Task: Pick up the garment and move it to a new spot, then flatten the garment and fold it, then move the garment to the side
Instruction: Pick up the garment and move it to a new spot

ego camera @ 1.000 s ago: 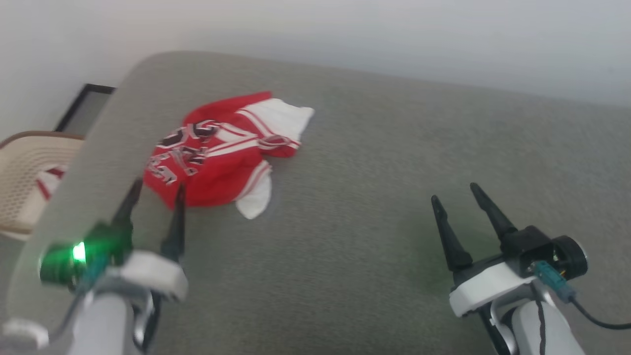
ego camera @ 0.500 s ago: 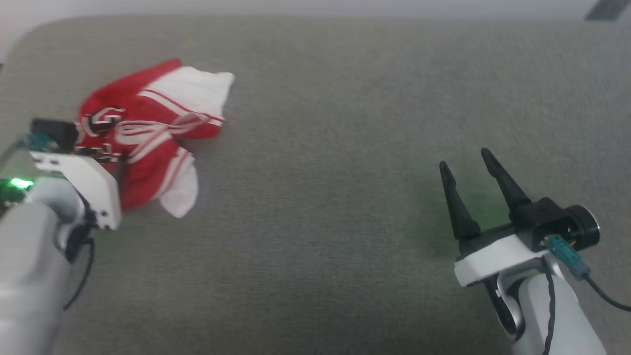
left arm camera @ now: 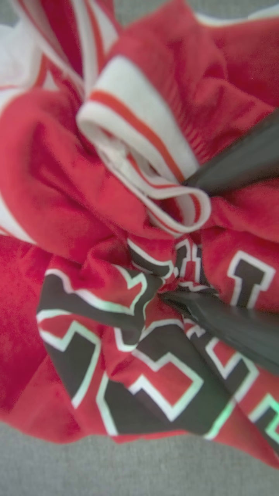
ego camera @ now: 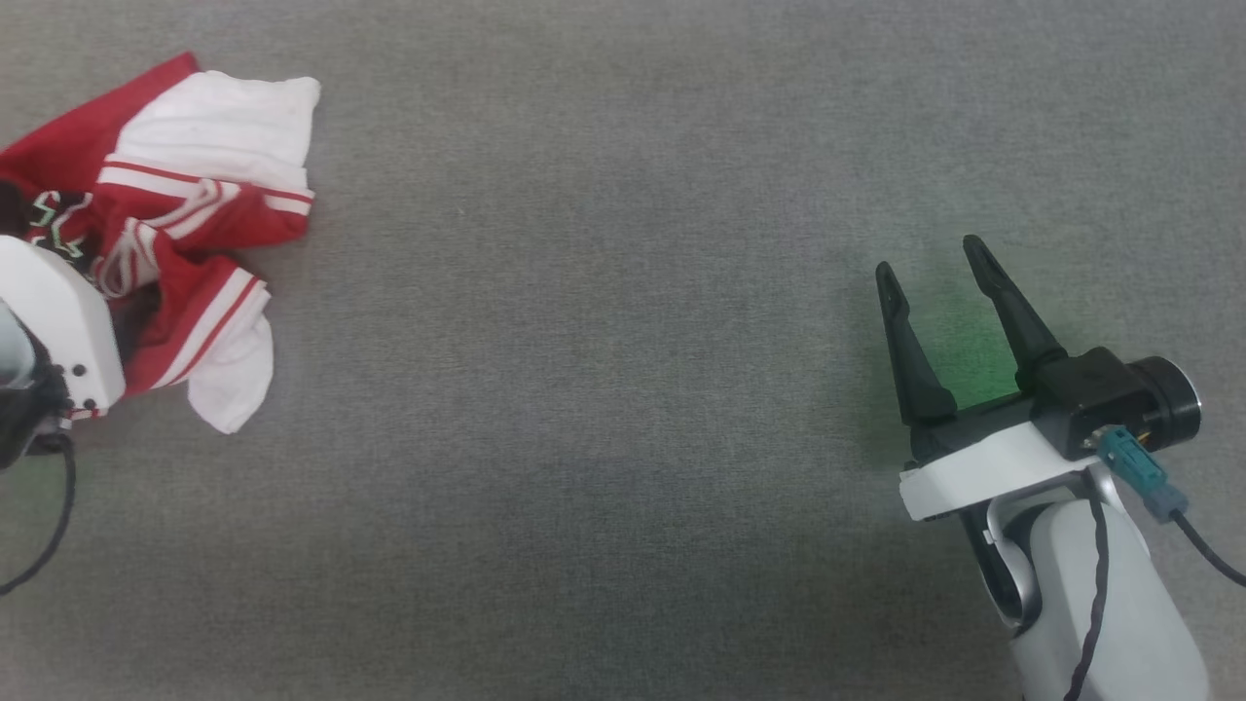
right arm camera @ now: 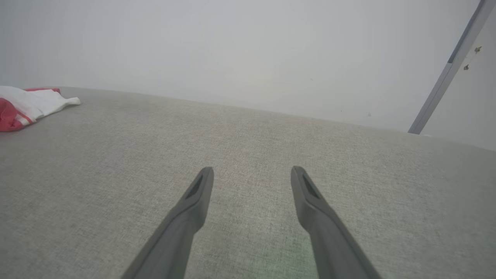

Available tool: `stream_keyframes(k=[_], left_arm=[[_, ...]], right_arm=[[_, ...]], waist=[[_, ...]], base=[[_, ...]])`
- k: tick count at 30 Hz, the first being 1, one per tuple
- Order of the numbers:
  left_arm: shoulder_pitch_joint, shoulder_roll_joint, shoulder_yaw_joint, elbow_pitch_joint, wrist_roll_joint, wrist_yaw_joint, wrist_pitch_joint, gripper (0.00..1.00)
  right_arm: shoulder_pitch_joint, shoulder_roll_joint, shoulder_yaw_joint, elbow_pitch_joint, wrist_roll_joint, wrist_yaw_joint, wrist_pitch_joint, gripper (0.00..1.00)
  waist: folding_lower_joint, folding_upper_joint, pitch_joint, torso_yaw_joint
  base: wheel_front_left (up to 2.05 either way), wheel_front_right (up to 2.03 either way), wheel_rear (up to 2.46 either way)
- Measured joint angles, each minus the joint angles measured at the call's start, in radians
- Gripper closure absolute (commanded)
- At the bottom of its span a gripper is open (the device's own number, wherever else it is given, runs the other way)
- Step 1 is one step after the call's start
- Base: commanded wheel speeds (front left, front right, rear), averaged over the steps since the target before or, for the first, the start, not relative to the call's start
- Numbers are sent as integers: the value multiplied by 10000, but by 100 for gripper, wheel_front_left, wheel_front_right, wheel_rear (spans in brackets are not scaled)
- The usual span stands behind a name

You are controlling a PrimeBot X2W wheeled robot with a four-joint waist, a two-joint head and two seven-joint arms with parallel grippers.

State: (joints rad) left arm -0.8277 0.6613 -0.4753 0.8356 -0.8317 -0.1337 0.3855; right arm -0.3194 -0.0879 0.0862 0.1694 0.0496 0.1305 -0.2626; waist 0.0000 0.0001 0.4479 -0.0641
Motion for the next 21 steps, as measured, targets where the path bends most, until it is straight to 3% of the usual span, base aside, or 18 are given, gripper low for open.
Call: stream_keyframes(k=[1,2,3,12,21], left_arm=[[-21,44,-58,13,-155,0,-104,73],[-43,65,-161,25,-245,12,-217,73],[-58,82,-272,36,-249,17,-447,100],[-116,-77,-727,169,-573,31,-2040,100],[-645,-35,-1488,-2243,-1476,31,-2084,100]], right_arm=[[-5,23,-19,-19,0,0,0,0],[-6,40,-59,-10,0,0,0,0],[-6,61,-69,-10,0,0,0,0],[112,228,-109,125,54,0,2,0],[486,330,-259,105,238,0,0,0]], waist=[[0,0,14,-32],[0,0,-8,-42],[0,-1,-57,-41],[0,-2,-880,32],[0,-2,-1503,-470]], base=[[0,0,0],[0,0,0],[0,0,0],[0,0,0],[0,0,0]])
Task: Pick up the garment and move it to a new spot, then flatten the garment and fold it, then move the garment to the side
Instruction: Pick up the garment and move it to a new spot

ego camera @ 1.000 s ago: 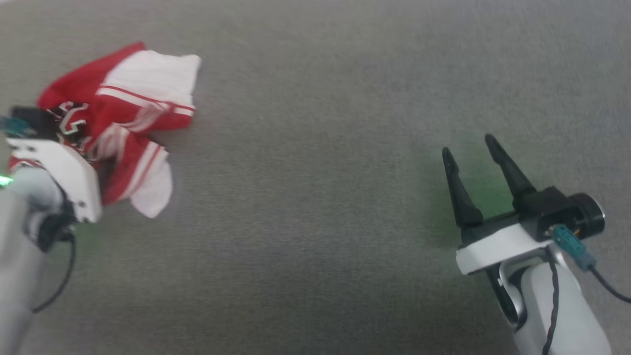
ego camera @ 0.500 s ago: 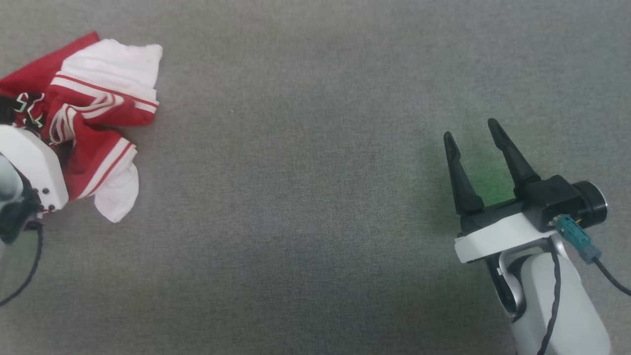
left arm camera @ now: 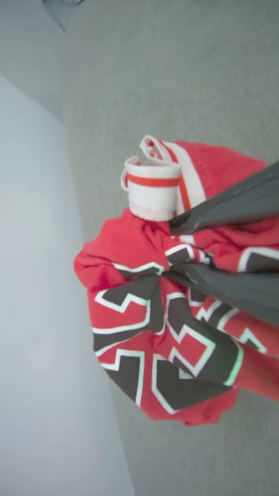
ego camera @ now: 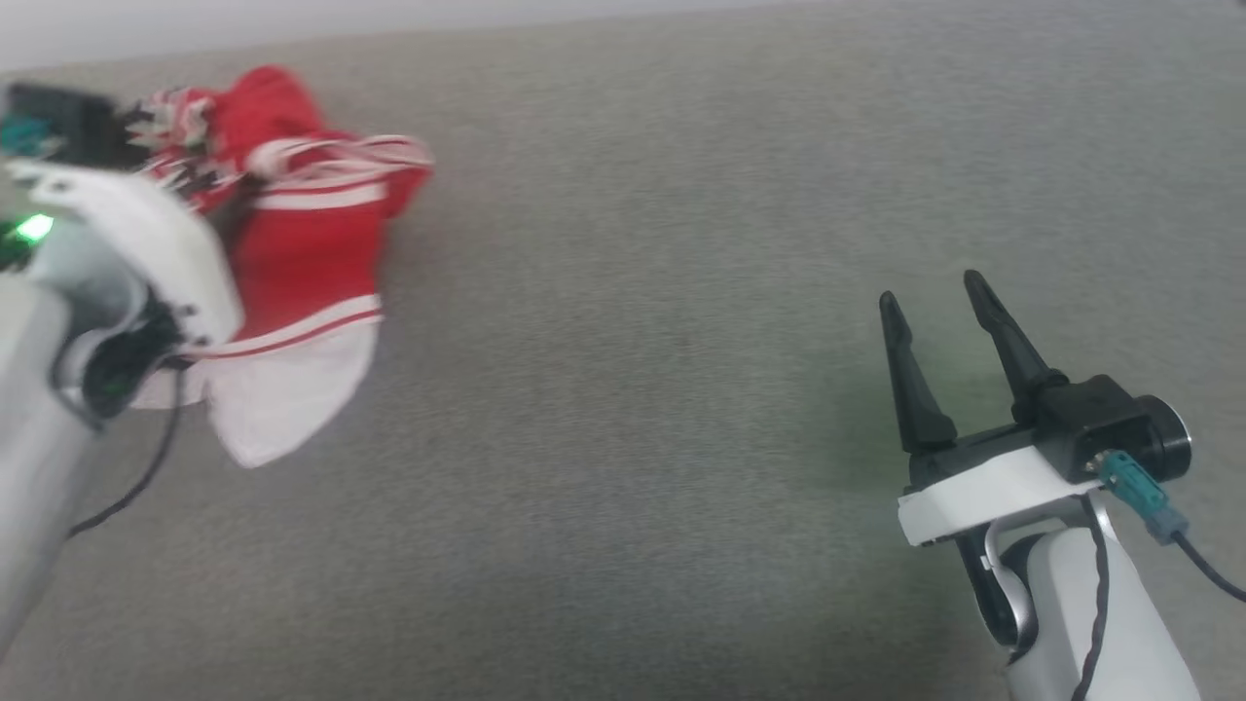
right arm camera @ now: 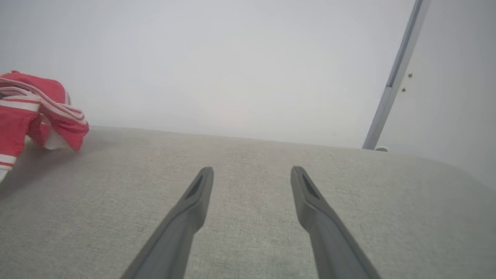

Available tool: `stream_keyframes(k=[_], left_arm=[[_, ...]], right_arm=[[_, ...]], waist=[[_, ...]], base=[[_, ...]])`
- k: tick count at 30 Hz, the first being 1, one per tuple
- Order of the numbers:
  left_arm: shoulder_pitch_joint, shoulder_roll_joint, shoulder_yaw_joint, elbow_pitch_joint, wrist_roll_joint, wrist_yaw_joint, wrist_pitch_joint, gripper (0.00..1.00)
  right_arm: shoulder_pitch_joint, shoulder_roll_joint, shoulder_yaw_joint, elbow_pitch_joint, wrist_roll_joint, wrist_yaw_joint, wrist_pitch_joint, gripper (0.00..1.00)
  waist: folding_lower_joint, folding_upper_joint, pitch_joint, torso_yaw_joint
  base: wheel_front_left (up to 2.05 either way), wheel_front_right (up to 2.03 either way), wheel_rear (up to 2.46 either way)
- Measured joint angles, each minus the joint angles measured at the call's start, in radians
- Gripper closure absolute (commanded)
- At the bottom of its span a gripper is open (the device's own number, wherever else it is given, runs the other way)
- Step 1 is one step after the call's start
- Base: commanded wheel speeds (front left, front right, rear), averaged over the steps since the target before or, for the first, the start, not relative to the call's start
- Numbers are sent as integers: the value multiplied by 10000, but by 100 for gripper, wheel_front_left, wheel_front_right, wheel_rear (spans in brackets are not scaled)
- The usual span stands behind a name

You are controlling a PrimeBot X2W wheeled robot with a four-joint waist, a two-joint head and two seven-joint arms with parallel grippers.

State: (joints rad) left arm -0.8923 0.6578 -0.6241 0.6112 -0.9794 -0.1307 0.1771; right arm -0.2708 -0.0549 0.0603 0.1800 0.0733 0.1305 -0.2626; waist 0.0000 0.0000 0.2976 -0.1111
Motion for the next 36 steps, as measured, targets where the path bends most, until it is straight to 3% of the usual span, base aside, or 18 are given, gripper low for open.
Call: stream_keyframes(k=[8,12,17,24,29,33,35,36], left_arm=[[-613,-483,-1093,-2878,-727,0,667,100],[-935,-805,-1653,-3507,-1202,0,1003,100],[-1039,-704,-2811,-2830,-1164,0,1553,100],[-1662,-13,-4552,-1524,-621,-2,2240,100],[-2536,240,-5708,-1310,-523,-65,2884,100],[-2894,366,-6044,-1317,-163,-121,3185,100],[-2979,395,-6086,-1319,-134,-138,3200,85],[-2996,387,-6096,-1308,-134,-140,3158,71]], right_arm=[[115,17,-104,-88,686,0,0,0],[114,17,-71,-104,1012,0,0,0],[58,23,59,-119,1413,0,0,0],[-7,23,165,-173,1942,0,0,0],[-7,21,280,-215,2219,0,0,0],[-45,21,376,-245,2376,0,0,0],[-81,23,384,-259,2435,0,0,0],[-91,23,360,-257,2435,0,0,0]], waist=[[1,0,142,-988],[0,0,328,-1541],[0,0,616,-2210],[0,0,1076,-2987],[0,1,1461,-3339],[0,1,1732,-3552],[0,1,1824,-3606],[0,1,1842,-3604]], base=[[0,0,0],[0,0,0],[0,0,0],[0,0,0],[0,0,0],[0,0,0],[0,0,0],[0,0,0]])
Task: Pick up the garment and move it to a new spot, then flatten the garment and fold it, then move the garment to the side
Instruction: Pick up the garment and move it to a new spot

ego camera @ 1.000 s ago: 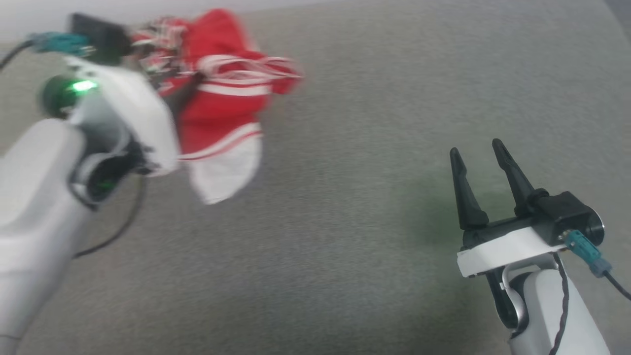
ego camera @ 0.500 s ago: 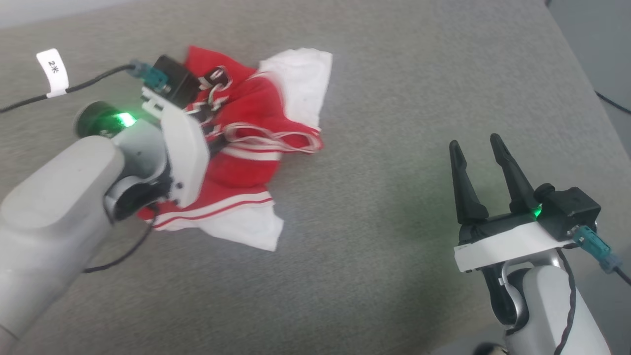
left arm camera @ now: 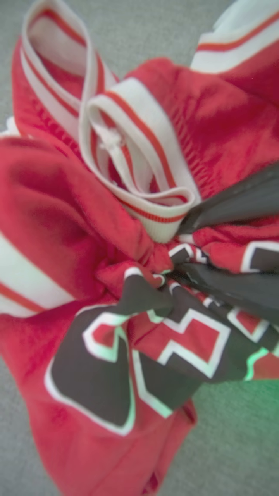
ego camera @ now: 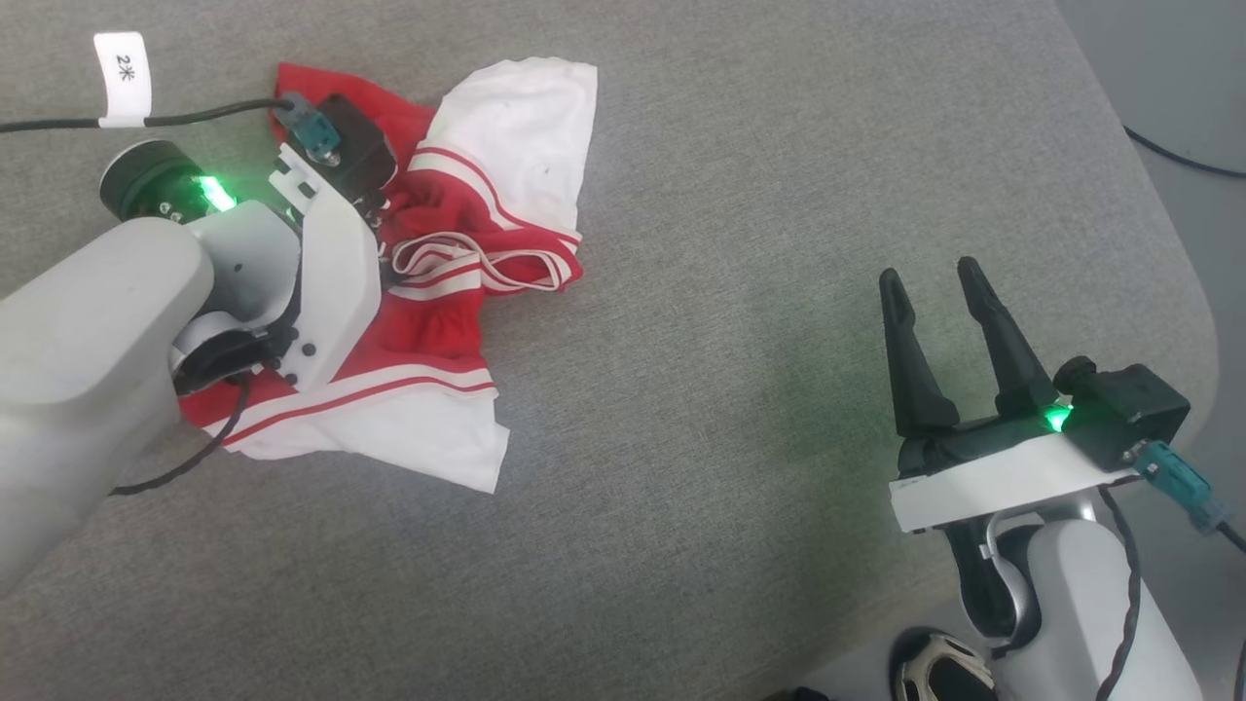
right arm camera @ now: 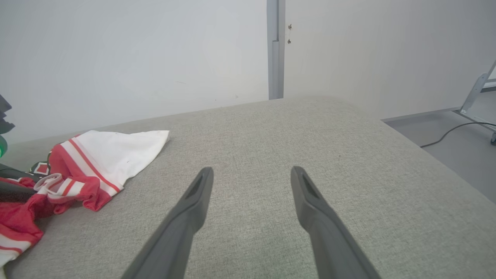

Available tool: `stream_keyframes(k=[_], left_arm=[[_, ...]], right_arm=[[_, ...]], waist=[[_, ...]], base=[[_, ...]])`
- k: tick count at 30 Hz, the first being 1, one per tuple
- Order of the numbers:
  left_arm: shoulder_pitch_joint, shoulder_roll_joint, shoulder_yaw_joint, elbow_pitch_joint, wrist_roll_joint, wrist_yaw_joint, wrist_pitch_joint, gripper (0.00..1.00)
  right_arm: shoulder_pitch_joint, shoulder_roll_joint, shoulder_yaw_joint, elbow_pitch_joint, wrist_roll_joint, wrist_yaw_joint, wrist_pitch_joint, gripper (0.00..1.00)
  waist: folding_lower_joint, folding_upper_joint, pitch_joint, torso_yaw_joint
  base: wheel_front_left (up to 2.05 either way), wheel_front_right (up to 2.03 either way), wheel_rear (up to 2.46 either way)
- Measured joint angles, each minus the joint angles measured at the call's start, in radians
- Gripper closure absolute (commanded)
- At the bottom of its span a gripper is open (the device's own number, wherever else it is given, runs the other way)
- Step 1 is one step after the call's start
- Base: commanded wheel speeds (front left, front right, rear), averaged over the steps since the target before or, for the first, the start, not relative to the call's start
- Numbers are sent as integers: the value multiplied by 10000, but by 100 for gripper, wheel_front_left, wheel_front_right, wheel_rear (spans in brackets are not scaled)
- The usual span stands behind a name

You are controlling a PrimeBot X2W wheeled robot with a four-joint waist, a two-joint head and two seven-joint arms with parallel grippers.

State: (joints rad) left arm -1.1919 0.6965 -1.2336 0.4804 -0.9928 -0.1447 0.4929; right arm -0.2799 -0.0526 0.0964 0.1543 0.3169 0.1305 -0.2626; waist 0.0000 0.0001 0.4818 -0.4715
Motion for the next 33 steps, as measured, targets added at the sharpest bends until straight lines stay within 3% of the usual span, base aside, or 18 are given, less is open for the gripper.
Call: stream_keyframes(k=[1,2,3,10,17,25,33], left_arm=[[0,-21,-29,50,0,-2,-146,59],[0,-71,-69,121,-4,-8,-322,25],[5,-134,-117,198,-15,-8,-485,0],[258,-545,-389,608,-251,102,-2136,0],[939,-934,-414,589,-1323,127,-4180,0],[2802,-1388,-261,1237,-2127,128,-6713,0],[5010,-1873,633,2094,-2489,128,-7513,0]], right_arm=[[-7,2,-8,4,-10,0,0,0],[-11,-2,-38,10,-33,0,0,0],[-18,2,-67,21,-113,0,0,0],[1,6,-226,134,-773,0,0,0],[350,8,-420,324,-1521,0,0,0],[1003,15,-859,560,-2276,2,0,0],[1698,-71,-1494,598,-2598,2,0,0]], waist=[[0,0,-7,21],[0,0,-33,63],[0,0,-82,107],[0,-1,-714,677],[0,0,-1720,1493],[0,0,-2706,2652],[0,0,-3419,3951]], base=[[0,0,0],[0,0,0],[0,0,0],[0,0,0],[0,0,0],[0,0,0],[0,0,0]])
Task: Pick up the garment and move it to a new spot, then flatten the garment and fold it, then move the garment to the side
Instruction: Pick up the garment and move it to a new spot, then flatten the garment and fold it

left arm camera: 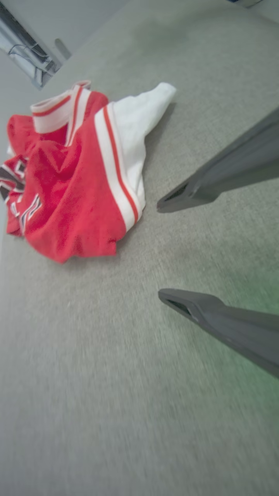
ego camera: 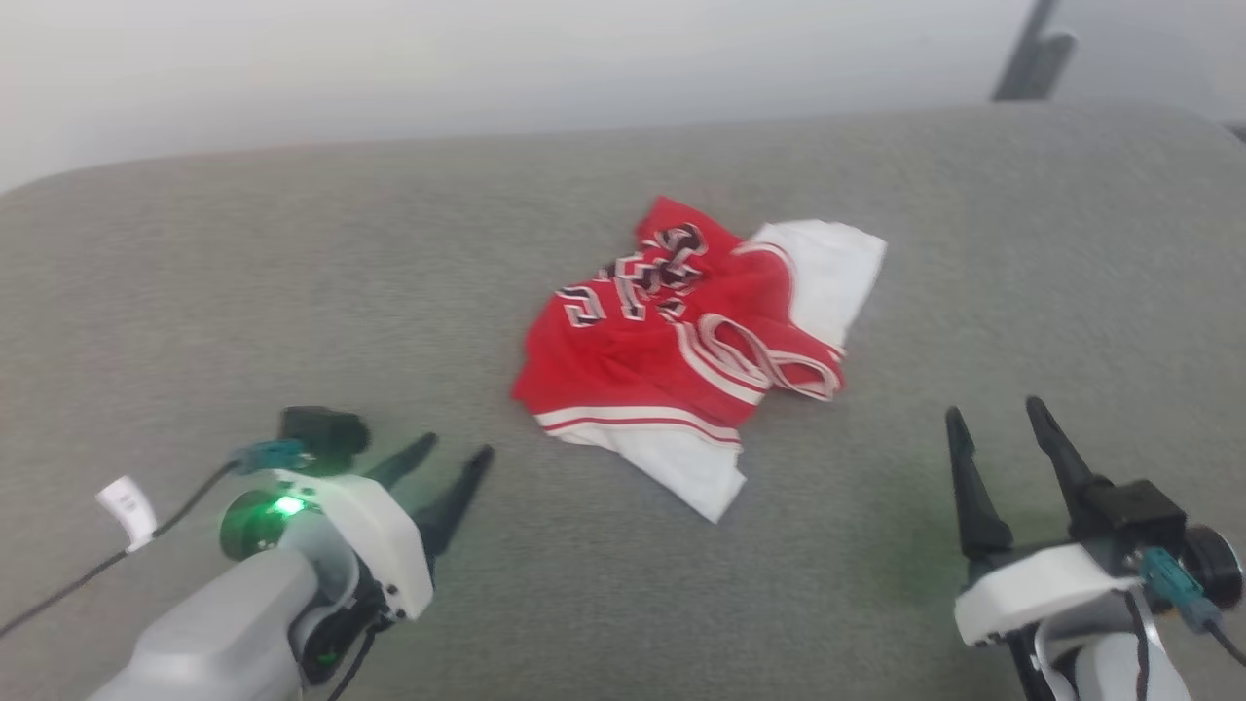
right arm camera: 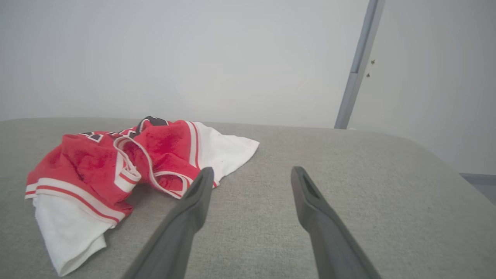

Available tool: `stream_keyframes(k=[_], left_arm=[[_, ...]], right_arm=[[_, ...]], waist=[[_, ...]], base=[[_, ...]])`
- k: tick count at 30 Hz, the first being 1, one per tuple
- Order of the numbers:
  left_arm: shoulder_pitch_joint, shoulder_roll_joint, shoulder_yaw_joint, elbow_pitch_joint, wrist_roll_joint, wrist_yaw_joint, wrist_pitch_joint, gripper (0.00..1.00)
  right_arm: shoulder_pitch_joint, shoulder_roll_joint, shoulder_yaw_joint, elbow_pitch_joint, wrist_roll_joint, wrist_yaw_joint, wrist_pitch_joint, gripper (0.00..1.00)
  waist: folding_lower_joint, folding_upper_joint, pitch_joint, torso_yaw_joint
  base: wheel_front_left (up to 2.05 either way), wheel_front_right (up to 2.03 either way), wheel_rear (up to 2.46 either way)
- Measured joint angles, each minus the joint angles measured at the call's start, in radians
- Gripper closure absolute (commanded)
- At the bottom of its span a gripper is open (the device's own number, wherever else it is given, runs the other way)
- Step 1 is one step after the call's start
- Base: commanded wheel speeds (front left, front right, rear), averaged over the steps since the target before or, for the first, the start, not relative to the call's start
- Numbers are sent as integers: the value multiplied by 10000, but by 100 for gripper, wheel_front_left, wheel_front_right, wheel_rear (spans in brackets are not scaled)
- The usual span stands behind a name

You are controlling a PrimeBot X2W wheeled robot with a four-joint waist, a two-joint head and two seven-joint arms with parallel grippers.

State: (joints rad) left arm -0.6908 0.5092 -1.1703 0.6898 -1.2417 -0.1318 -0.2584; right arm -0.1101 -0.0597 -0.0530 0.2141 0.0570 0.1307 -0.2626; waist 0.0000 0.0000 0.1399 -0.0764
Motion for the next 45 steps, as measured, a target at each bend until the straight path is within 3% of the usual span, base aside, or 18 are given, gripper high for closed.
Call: stream_keyframes(k=[1,8,9,14,20,24,28,45], left_arm=[[491,-111,1170,4,205,8,-25,0],[3079,-477,5250,-782,2807,449,-33,0],[3079,-477,5250,-782,2807,449,-33,0],[5103,-943,8201,-2173,4773,790,-33,0],[6866,-1801,10652,-4000,7346,610,-33,0],[7389,-2364,11517,-4842,8868,479,-33,0],[7623,-2830,12023,-5089,9662,305,-33,0],[7671,-3636,12761,-5035,10600,38,-33,0]], right_arm=[[190,-29,-148,0,-63,-2,2,0],[643,-167,-564,6,-65,0,0,0],[643,-167,-564,6,-65,0,0,0],[900,-222,-874,-15,-61,0,0,0],[916,-320,-1177,-134,245,-2,0,0],[825,-426,-1292,-232,518,-2,0,0],[794,-514,-1179,-199,556,-2,0,0],[712,-688,-738,236,527,-2,2,0]], waist=[[0,0,-137,321],[0,0,-700,1080],[0,0,-700,1080],[0,0,-1120,1211],[0,0,-1290,1009],[0,0,-1328,927],[0,0,-1305,880],[0,0,-1042,949]], base=[[0,0,0],[0,0,0],[0,0,0],[0,0,0],[0,0,0],[0,0,0],[0,0,0],[0,0,0]])
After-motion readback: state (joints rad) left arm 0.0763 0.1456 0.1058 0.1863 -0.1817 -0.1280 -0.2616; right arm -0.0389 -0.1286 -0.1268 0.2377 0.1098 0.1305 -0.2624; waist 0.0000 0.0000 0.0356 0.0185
